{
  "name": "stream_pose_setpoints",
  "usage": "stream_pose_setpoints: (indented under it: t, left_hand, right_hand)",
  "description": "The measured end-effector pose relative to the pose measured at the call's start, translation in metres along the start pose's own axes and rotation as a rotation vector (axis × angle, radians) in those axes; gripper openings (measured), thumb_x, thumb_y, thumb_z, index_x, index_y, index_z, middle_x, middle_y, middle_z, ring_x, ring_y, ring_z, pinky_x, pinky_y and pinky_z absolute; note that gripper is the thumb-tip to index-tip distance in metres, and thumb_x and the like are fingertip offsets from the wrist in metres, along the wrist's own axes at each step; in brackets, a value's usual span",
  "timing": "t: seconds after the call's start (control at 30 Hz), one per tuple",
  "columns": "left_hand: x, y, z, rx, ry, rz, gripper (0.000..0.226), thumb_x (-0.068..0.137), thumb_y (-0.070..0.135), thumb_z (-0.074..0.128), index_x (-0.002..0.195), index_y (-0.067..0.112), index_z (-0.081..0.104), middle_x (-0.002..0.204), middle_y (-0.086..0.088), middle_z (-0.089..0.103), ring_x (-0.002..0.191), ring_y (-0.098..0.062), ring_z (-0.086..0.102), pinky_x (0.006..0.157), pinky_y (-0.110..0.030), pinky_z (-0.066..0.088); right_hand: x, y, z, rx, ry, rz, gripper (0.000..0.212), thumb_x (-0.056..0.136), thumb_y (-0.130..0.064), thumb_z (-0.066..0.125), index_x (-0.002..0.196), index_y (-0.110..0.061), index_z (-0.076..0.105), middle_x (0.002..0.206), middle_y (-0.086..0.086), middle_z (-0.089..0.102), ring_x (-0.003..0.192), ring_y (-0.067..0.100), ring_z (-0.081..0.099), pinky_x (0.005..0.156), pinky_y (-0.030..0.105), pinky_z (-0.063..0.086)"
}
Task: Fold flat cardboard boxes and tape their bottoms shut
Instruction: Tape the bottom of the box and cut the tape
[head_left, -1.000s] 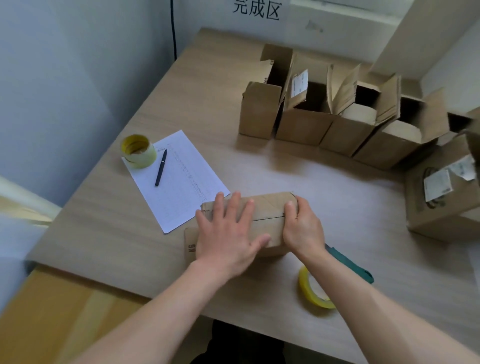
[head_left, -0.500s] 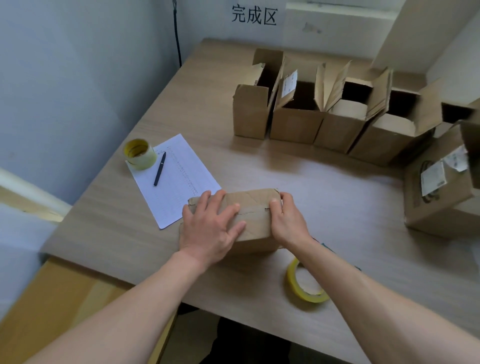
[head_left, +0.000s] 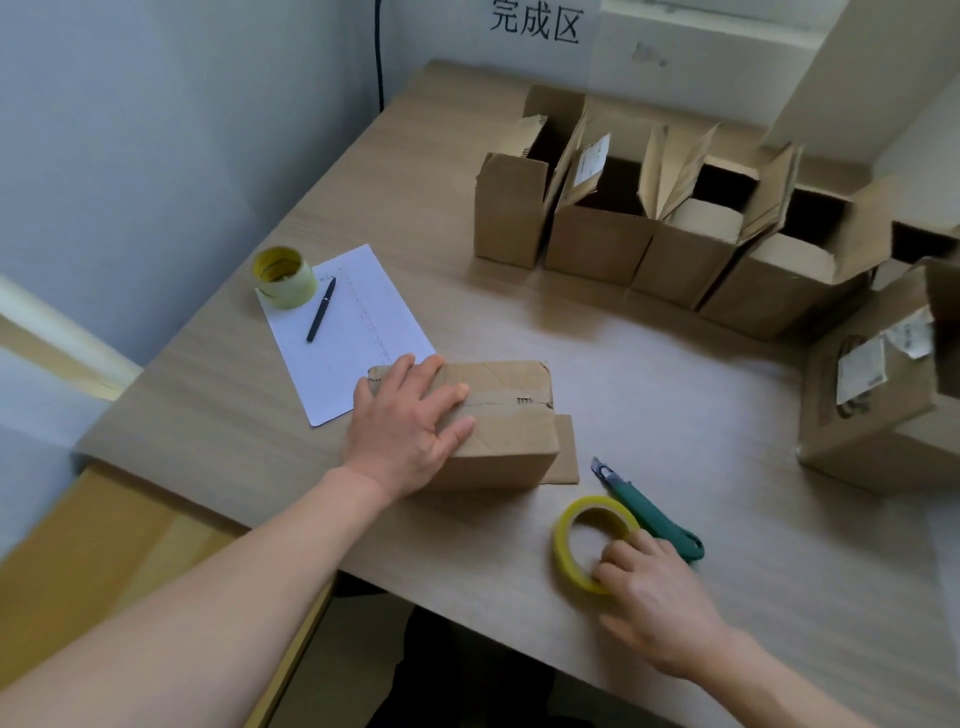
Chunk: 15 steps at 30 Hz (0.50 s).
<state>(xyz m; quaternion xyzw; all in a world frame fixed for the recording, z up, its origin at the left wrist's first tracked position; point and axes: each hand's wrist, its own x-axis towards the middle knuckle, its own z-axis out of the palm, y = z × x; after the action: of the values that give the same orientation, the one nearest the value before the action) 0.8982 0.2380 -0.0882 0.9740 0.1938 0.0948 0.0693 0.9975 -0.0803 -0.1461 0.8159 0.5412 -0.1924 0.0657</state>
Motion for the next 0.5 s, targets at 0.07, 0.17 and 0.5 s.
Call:
stream_pose_setpoints:
  t: [0.07,0.17,0.5]
  left_hand:
    - [-0.001,-0.001,-0.001,0.001,-0.016,-0.005,0.053,0.088,0.060,0.033,0.118,0.030,0.065,0.143,-0.001,0.050,0.135,-0.029,0.040,0.089,-0.048,0.038]
    - [0.000,-0.003,0.000,0.017,-0.051,-0.007,0.052,0.090,0.061,0.033,0.123,0.033,0.061,0.148,0.001,0.045,0.139,-0.027,0.035,0.094,-0.050,0.036]
    - [0.002,-0.002,0.002,0.009,-0.165,-0.070,0.061,0.092,0.061,0.042,0.143,0.026,0.039,0.160,0.009,0.023,0.149,-0.017,0.012,0.111,-0.051,0.021]
  right_hand:
    - [0.004,-0.005,0.001,0.031,0.062,0.014,0.033,0.092,-0.049,0.041,0.113,-0.032,0.060,0.118,-0.016,0.052,0.117,0.013,0.041,0.097,0.032,0.033]
    - [-0.006,-0.006,-0.029,0.693,0.300,0.287,0.020,0.079,-0.040,0.051,0.082,-0.023,0.063,0.083,-0.004,0.063,0.088,0.021,0.057,0.078,0.037,0.043]
    - [0.094,-0.052,-0.181,1.389,0.585,-0.105,0.029,0.081,-0.019,0.053,0.068,0.007,0.048,0.058,0.024,0.041,0.052,0.023,0.040,0.050,0.032,0.034]
